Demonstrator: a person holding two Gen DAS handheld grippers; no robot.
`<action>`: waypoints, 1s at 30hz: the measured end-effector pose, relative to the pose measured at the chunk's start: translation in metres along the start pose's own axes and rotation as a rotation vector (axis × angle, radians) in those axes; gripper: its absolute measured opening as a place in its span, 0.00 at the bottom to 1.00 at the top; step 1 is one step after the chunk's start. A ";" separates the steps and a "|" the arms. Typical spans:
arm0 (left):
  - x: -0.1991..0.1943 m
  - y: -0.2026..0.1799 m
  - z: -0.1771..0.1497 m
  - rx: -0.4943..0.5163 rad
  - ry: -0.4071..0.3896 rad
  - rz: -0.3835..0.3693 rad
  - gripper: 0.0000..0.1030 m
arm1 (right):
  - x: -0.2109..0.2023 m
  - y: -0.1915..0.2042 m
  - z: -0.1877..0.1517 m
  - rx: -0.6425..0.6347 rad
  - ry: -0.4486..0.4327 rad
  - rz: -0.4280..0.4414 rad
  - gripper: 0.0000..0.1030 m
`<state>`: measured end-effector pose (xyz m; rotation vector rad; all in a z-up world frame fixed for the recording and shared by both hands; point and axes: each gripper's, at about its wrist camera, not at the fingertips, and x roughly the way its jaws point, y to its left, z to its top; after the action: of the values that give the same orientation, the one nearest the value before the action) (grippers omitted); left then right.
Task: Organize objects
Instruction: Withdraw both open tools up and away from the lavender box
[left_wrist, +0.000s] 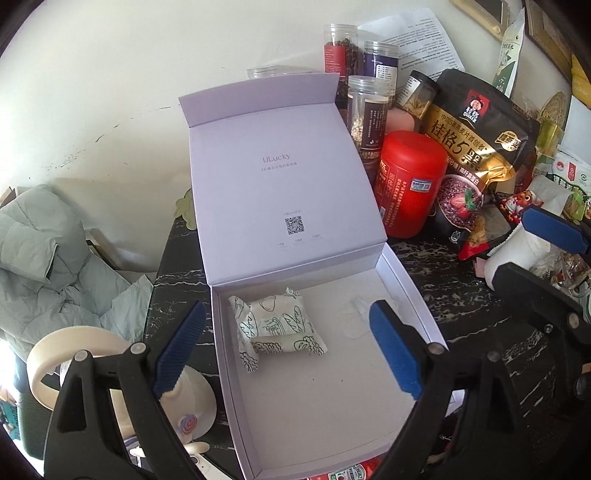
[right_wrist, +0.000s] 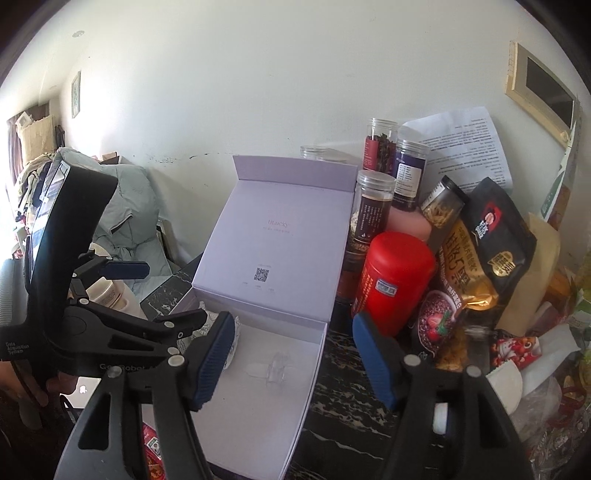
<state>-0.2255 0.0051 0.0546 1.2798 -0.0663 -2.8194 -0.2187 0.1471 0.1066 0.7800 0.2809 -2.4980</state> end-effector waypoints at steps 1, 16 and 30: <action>-0.003 -0.001 -0.001 0.004 -0.001 0.001 0.87 | -0.004 0.000 -0.001 0.003 -0.001 -0.004 0.66; -0.070 -0.005 -0.024 0.001 -0.078 -0.002 0.92 | -0.066 0.000 -0.018 0.060 -0.035 -0.041 0.73; -0.123 -0.009 -0.055 0.011 -0.133 -0.008 0.95 | -0.116 0.016 -0.038 0.060 -0.060 -0.064 0.76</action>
<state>-0.1033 0.0205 0.1103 1.0950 -0.0814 -2.9121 -0.1105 0.1928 0.1419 0.7287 0.2144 -2.5954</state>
